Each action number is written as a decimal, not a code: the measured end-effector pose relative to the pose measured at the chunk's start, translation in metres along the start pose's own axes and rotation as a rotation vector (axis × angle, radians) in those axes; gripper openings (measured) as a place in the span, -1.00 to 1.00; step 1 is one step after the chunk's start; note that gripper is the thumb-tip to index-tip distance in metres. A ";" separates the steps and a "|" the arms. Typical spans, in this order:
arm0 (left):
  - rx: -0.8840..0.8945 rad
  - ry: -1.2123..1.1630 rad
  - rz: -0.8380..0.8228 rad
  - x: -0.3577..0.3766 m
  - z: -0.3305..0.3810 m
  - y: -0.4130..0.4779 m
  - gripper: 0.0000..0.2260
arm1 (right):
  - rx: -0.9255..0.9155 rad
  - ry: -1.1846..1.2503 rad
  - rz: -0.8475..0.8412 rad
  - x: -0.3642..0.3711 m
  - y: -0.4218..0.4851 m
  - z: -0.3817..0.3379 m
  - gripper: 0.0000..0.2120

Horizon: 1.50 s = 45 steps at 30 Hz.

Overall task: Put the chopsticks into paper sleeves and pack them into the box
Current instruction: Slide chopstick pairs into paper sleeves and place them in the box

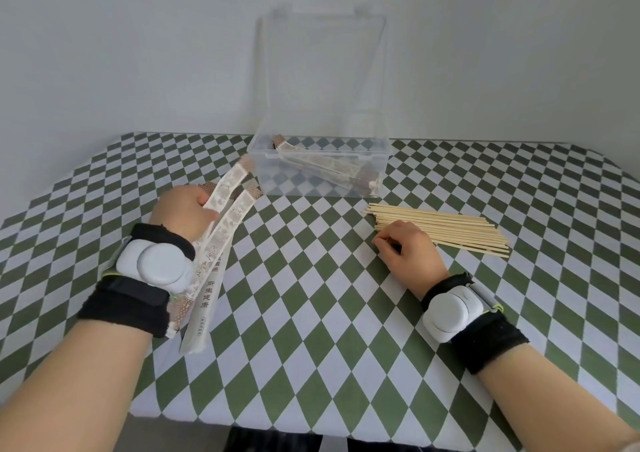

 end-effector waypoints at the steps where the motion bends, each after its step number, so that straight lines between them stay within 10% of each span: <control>1: 0.003 0.002 0.027 -0.007 0.001 0.000 -0.90 | 0.001 0.000 0.000 0.000 0.000 0.001 -0.84; 5: 0.015 -0.110 0.116 -0.035 0.013 -0.004 -0.89 | 0.001 -0.001 -0.003 0.001 0.001 0.000 -0.84; 10: -0.076 -1.157 0.065 -0.017 0.067 -0.013 -0.92 | 0.018 0.045 -0.024 0.003 0.003 0.001 -0.84; 21: -0.280 -1.900 0.059 0.113 0.127 -0.008 -0.92 | 0.060 0.257 -0.270 0.024 -0.014 -0.012 -0.80; 29: -0.287 -2.048 0.104 0.141 0.135 -0.015 -0.89 | 0.096 0.322 -0.185 0.019 -0.006 -0.001 -0.86; 37: -0.211 -1.856 -0.305 0.157 0.184 -0.042 -0.83 | 0.086 0.420 -0.085 0.009 -0.003 0.000 -0.89; 45: -0.142 -1.838 -0.134 0.146 0.171 -0.031 -0.85 | 0.076 0.403 -0.128 0.012 -0.003 -0.002 -0.85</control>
Point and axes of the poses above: each hand's wrist, its own y-axis towards the middle knuckle, its own x-axis out of the palm, z = x × y, the point moved 10 cm from there along y, towards the middle knuckle, and after that the axes turned 13 degrees about x, right-handed, at the moved point
